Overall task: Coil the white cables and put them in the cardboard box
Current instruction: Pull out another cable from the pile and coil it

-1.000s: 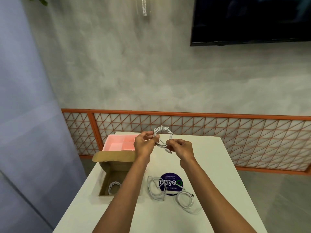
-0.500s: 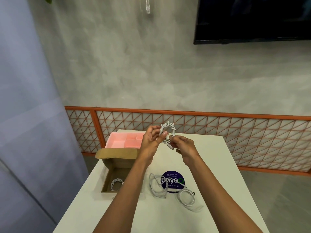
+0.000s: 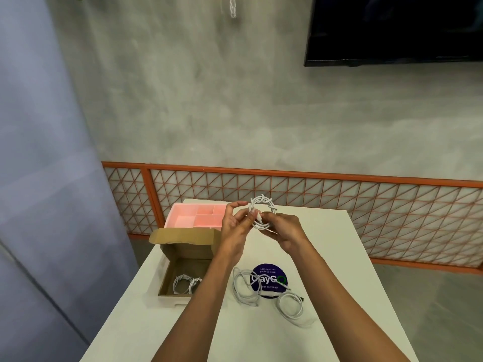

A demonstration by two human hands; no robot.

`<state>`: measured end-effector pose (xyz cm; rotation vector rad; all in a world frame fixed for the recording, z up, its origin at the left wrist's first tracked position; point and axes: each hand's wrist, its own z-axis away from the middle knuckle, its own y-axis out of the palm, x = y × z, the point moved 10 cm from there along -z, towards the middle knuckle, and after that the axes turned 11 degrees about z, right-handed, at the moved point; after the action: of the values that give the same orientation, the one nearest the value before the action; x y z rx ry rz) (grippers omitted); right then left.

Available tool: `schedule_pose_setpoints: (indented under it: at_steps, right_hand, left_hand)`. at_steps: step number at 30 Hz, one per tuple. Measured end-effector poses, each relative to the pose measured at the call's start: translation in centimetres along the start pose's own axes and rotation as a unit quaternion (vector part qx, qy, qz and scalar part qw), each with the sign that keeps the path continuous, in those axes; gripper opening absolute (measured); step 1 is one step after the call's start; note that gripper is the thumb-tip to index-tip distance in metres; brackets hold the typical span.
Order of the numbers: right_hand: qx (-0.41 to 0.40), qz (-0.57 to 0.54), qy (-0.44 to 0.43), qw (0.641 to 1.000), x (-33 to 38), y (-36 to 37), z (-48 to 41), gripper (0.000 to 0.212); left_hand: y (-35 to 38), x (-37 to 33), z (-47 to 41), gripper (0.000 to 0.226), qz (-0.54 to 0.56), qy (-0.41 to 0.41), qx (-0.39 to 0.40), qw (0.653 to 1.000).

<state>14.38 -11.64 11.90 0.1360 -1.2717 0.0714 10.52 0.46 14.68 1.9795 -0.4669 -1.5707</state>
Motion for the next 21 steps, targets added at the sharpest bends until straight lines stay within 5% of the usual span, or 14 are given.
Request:
schedule_pose_setpoints:
  at_steps: [6,13,15,19,21]
  right_hand:
    - [0.016,-0.086,-0.048,0.995,1.1,0.4,-0.2,0.010]
    - [0.053,0.001,-0.023,0.998,0.9,1.1,0.0,0.010]
    - [0.078,-0.007,-0.014,0.997,0.9,1.6,0.3,0.016]
    - [0.110,-0.082,0.028,0.990,0.2,2.6,0.6,0.024]
    - [0.128,-0.147,0.049,0.980,0.0,3.2,0.7,0.027]
  left_hand:
    - [-1.1,0.4,-0.5,0.014,0.090,-0.006,-0.062,0.994]
    - [-2.0,2.0,-0.7,0.013,0.177,-0.055,-0.094,0.978]
    - [-2.0,2.2,-0.8,0.025,0.213,-0.070,-0.092,0.970]
    - [-1.4,2.0,-1.3,0.089,0.277,-0.066,-0.064,0.957]
    - [-1.0,1.9,-1.6,0.098,0.306,-0.064,-0.034,0.949]
